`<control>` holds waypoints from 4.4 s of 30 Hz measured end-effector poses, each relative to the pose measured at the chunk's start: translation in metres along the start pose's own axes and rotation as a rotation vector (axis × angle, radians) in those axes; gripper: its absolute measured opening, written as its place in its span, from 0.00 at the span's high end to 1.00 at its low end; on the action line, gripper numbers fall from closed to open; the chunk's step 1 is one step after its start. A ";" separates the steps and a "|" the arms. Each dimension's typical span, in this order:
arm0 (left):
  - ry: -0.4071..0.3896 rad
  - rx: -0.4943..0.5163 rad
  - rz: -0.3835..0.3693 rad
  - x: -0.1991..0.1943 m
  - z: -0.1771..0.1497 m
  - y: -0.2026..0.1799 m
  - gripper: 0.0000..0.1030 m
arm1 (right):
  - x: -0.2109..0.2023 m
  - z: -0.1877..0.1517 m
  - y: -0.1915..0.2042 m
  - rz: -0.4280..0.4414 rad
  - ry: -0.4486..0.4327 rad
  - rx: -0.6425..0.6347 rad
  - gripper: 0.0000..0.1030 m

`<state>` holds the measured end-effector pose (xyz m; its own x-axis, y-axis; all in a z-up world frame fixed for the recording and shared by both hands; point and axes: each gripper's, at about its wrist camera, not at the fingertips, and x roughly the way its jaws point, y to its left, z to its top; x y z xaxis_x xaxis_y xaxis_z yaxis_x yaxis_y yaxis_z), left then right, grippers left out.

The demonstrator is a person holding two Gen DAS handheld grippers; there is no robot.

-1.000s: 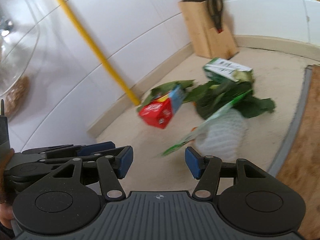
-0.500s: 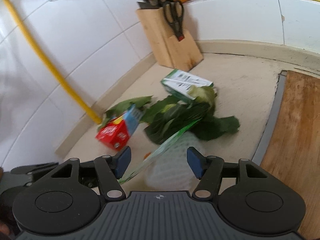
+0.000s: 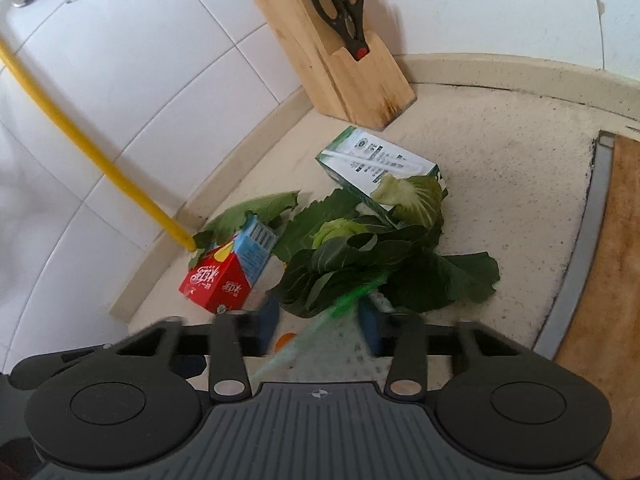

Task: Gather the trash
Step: 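Grasp the green plastic wrapper with the left tool, then lift the green wrapper with the left tool while the right tool grasps the bok choy, then carry the green wrapper with the left tool while the right tool carries bok choy to the bin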

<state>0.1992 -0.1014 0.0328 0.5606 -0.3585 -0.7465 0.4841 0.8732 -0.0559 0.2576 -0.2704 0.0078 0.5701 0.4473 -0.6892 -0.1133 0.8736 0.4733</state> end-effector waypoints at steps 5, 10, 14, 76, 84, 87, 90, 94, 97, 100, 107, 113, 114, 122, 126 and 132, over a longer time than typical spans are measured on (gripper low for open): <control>0.054 -0.017 -0.015 0.025 0.007 0.006 0.60 | 0.005 -0.004 -0.005 0.036 0.034 0.015 0.83; 0.057 -0.092 -0.054 0.024 0.009 0.018 0.61 | -0.001 -0.006 -0.012 0.112 0.019 0.071 0.89; 0.068 -0.104 -0.058 0.028 0.013 0.023 0.61 | -0.003 -0.006 -0.015 0.157 0.021 0.088 0.89; -0.049 -0.497 -0.161 -0.016 -0.029 0.096 0.98 | 0.011 0.026 0.022 0.037 0.042 -0.186 0.49; -0.089 -0.489 -0.148 -0.027 -0.026 0.094 0.98 | -0.024 0.030 0.028 0.055 -0.058 -0.161 0.49; -0.106 -0.494 -0.153 -0.033 -0.028 0.095 0.98 | -0.030 0.025 0.030 0.064 -0.061 -0.158 0.49; -0.117 -0.497 -0.143 -0.038 -0.029 0.096 0.98 | -0.032 0.020 0.036 0.079 -0.059 -0.160 0.49; -0.134 -0.490 -0.133 -0.046 -0.030 0.095 0.98 | -0.030 0.013 0.047 0.099 -0.043 -0.172 0.49; -0.147 -0.492 -0.126 -0.052 -0.033 0.096 0.98 | -0.027 0.008 0.058 0.117 -0.032 -0.186 0.49; -0.157 -0.497 -0.118 -0.057 -0.036 0.096 0.98 | -0.025 0.003 0.069 0.131 -0.026 -0.202 0.49; -0.192 -0.506 -0.102 -0.074 -0.045 0.099 0.98 | -0.027 -0.004 0.087 0.147 -0.022 -0.224 0.49; -0.220 -0.520 -0.073 -0.090 -0.054 0.105 0.98 | -0.025 -0.010 0.103 0.171 -0.013 -0.248 0.49; -0.224 -0.523 -0.067 -0.093 -0.056 0.105 0.98 | -0.024 -0.011 0.106 0.177 -0.009 -0.253 0.49; -0.254 -0.559 -0.013 -0.119 -0.077 0.115 0.98 | -0.013 -0.022 0.139 0.240 0.030 -0.302 0.49; -0.268 -0.588 0.020 -0.133 -0.091 0.120 0.98 | -0.005 -0.031 0.160 0.278 0.064 -0.334 0.49; -0.284 -0.641 0.084 -0.157 -0.120 0.130 0.98 | 0.010 -0.051 0.194 0.345 0.123 -0.380 0.49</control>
<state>0.0936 0.1079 0.0632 0.7749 -0.2773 -0.5680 -0.0106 0.8928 -0.4504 0.1995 -0.0872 0.0649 0.3499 0.7206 -0.5985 -0.5775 0.6690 0.4679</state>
